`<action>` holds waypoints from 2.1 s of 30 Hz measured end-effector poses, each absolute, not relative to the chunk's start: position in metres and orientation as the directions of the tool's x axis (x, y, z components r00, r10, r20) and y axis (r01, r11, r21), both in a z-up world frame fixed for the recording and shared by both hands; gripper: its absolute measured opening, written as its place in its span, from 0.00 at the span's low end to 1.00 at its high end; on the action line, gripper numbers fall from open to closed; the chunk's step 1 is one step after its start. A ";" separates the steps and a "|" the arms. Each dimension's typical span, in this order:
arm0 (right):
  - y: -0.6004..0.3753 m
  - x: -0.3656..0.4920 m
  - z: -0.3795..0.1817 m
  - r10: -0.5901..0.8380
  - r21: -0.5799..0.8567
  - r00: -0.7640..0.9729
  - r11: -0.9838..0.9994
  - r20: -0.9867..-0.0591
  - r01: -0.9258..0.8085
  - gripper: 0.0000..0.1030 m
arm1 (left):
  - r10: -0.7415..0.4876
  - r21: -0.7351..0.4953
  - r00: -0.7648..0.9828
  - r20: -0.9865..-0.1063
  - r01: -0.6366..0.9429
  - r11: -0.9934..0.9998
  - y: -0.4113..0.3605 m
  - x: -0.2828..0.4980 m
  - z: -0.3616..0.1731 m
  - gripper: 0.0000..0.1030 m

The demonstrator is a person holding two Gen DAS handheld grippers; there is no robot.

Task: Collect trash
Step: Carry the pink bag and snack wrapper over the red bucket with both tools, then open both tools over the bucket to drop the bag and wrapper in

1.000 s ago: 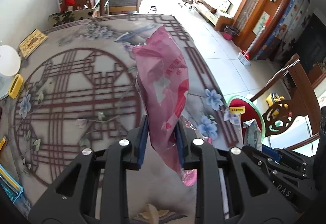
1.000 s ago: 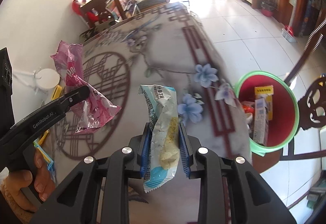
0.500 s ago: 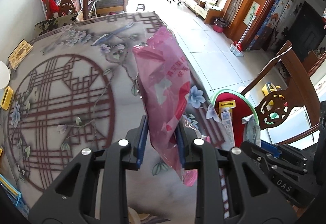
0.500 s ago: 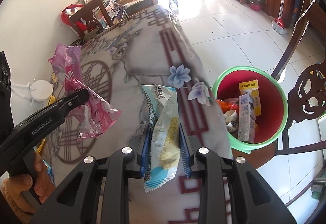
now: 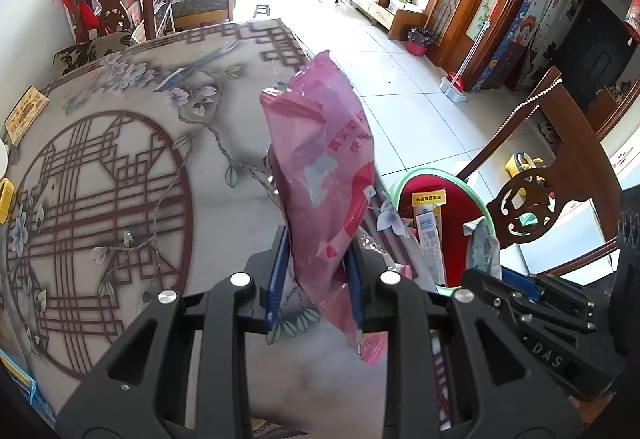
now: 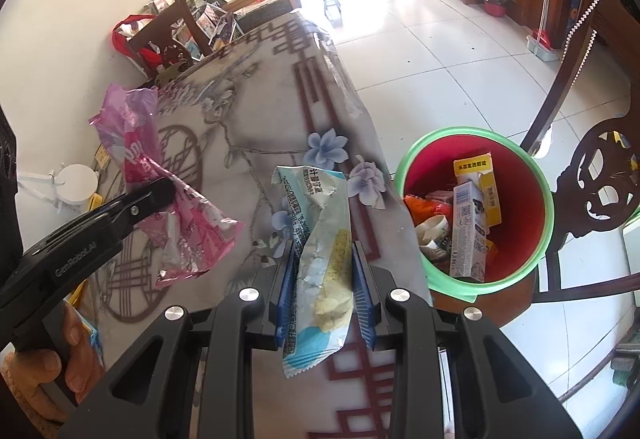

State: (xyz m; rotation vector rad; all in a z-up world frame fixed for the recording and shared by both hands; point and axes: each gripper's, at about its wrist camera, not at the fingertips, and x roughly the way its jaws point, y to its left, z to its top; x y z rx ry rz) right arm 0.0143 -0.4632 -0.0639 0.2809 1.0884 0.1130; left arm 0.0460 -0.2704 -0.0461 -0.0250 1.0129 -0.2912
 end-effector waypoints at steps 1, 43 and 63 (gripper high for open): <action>-0.466 0.014 -0.064 0.224 0.278 0.463 0.959 -0.858 0.051 0.27 | -0.251 -0.157 0.493 -0.833 0.226 0.962 -0.271 0.047 -0.047 0.24; -0.599 0.050 -0.097 0.125 0.255 0.452 0.937 -0.883 0.239 0.28 | -0.272 -0.122 0.431 -0.860 0.343 0.931 -0.377 0.089 -0.067 0.25; -0.620 0.011 -0.077 -0.040 0.167 0.495 0.915 -0.868 0.367 0.76 | -0.385 -0.136 0.415 -0.824 0.515 0.846 -0.429 0.081 -0.057 0.85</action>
